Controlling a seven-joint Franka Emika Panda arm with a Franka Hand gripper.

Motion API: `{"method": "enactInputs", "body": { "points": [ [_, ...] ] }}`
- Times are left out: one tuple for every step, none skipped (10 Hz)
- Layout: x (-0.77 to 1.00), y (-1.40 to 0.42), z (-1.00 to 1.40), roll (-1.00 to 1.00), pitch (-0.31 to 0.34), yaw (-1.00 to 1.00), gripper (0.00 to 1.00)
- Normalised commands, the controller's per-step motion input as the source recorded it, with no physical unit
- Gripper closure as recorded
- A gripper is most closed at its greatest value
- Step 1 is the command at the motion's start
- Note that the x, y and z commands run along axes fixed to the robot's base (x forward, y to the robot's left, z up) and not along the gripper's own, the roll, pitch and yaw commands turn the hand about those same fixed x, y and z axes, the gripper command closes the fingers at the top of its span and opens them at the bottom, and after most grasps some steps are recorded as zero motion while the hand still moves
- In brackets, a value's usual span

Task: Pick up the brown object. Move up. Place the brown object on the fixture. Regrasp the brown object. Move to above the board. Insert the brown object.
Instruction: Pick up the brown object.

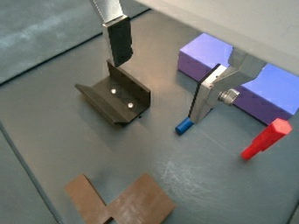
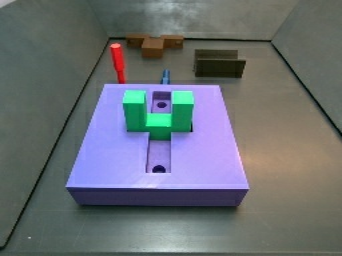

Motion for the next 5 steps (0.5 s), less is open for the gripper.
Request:
{"method": "enactInputs", "body": {
  "points": [
    [-0.01,0.02,0.00,0.00,0.000,0.00,0.00],
    [0.00,0.02,-0.01,0.00,0.000,0.00,0.00],
    [0.00,0.00,0.00,0.01,0.000,0.00,0.00],
    [0.00,0.01,-0.12,0.13,0.021,0.06,0.00],
    [-0.07,0.03,-0.30,0.09,0.000,0.06,0.00]
  ]
}}
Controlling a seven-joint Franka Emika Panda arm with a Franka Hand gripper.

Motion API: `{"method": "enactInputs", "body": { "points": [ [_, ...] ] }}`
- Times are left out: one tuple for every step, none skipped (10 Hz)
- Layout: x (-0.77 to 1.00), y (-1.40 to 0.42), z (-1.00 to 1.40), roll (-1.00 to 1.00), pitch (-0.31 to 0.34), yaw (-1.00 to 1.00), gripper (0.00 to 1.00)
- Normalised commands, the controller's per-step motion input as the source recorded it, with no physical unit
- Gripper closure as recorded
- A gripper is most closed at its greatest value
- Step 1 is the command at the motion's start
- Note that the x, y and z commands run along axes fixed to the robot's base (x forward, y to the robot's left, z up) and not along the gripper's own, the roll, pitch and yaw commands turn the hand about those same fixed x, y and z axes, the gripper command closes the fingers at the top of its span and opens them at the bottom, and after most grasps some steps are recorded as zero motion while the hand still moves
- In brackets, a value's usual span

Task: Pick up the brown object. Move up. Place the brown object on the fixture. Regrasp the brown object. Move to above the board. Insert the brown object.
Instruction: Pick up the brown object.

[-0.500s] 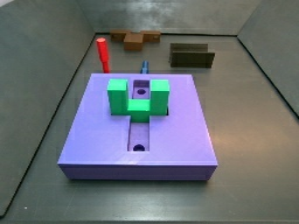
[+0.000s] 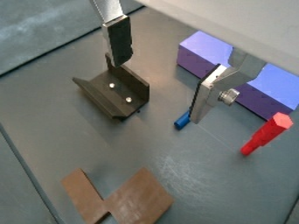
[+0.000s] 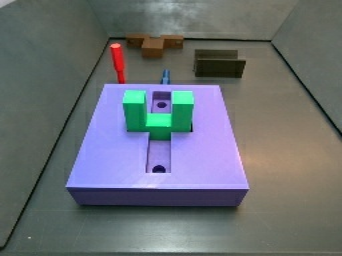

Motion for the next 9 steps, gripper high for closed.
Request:
{"method": "enactInputs", "body": {
  "points": [
    [-0.14,0.16,-0.57,0.05,0.000,0.02,0.00],
    [-0.22,0.62,-0.67,0.00,0.000,0.00,0.00],
    [-0.28,0.82,-0.66,0.00,0.000,-0.01,0.00],
    [-0.19,0.72,-0.71,0.00,0.000,-0.04,0.00],
    [0.00,0.76,-0.95,-0.06,0.034,-0.15,0.00],
    [0.00,0.58,-0.99,-0.07,0.020,-0.15,0.00],
    [0.00,0.23,-0.84,-0.13,0.000,-0.09,0.00],
    [0.14,-0.04,-0.62,-0.13,0.000,-0.04,0.00],
    [0.19,-0.21,-0.57,-0.10,-0.016,-0.11,0.00]
  ]
}}
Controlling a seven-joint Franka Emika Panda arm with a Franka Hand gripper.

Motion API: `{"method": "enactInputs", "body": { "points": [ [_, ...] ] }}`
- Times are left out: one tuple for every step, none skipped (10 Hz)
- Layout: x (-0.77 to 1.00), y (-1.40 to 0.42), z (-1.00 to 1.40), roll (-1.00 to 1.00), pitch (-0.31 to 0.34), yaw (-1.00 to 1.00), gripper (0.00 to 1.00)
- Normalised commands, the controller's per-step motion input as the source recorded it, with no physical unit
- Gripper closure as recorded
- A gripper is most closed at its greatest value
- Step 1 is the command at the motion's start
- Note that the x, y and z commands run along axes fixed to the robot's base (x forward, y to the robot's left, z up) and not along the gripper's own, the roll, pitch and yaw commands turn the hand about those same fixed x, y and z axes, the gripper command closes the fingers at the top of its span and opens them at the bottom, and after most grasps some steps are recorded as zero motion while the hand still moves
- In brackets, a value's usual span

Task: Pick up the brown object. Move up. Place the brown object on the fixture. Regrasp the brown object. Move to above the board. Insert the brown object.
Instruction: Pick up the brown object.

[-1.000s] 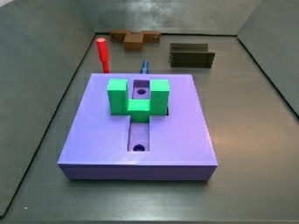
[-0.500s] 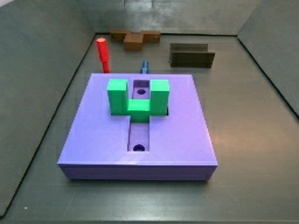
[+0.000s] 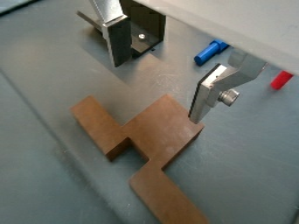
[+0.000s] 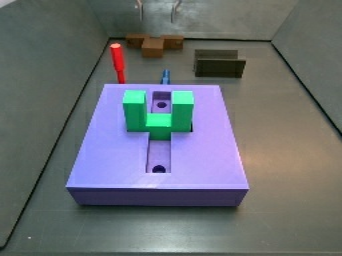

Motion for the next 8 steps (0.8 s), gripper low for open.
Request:
{"method": "enactInputs", "body": {
  "points": [
    [0.18,-0.19,-0.59,-0.16,-0.014,-0.29,0.00],
    [0.00,-0.07,-0.51,-0.29,-0.060,-0.57,0.00],
    [0.00,-0.03,-0.41,-0.29,-0.070,-0.50,0.00],
    [0.00,-0.05,-0.28,-0.24,-0.071,-0.48,0.00],
    [-0.09,-0.07,-0.18,-0.17,-0.059,-0.21,0.00],
    [-0.04,-0.09,-0.17,-0.07,-0.016,0.00,0.00],
    [-0.05,-0.09,-0.19,-0.02,-0.011,0.00,0.00],
    [-0.17,-0.07,-0.25,0.00,-0.057,0.00,0.00]
  ]
}}
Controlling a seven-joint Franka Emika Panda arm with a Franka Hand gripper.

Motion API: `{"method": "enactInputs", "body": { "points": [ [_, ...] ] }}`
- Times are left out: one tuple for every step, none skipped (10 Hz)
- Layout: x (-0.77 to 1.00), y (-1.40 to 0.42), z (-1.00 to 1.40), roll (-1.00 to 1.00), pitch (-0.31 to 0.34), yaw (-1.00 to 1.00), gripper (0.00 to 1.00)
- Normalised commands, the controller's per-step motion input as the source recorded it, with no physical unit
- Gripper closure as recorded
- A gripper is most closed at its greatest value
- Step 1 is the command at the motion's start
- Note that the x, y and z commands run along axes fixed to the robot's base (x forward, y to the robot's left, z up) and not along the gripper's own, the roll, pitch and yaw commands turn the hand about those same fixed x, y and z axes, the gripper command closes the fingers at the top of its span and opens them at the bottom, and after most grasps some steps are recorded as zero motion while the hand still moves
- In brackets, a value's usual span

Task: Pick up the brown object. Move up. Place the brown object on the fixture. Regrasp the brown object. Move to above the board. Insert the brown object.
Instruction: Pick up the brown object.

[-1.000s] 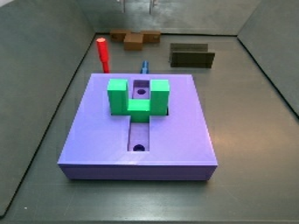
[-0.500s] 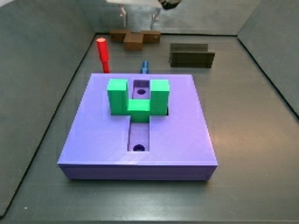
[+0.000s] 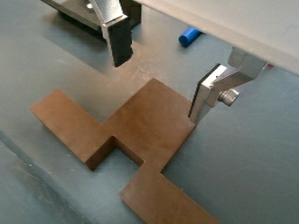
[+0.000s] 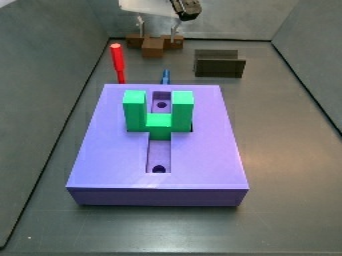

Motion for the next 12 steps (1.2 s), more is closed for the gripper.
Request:
{"method": "enactInputs", "body": {
  "points": [
    [-0.19,-0.06,-0.27,0.00,-0.067,0.00,0.00],
    [-0.20,0.00,-0.34,0.06,-0.059,0.00,0.00],
    [-0.25,0.00,-0.25,0.08,-0.067,0.00,0.00],
    [-0.05,0.00,-0.19,0.04,-0.023,0.00,0.00],
    [0.00,0.00,-0.18,0.10,0.000,0.00,0.00],
    [0.00,0.00,-0.20,0.08,0.000,0.00,0.00],
    [0.00,0.01,-0.22,0.08,0.000,0.00,0.00],
    [0.06,0.00,-0.17,0.16,0.000,0.12,0.00],
    [0.03,-0.05,-0.16,0.21,0.000,0.15,0.00],
    [0.00,0.00,-0.15,0.15,0.000,0.13,0.00],
    [0.00,0.00,-0.22,0.23,0.020,0.18,0.00],
    [0.00,0.00,-0.21,0.19,0.020,0.20,0.00]
  ]
}}
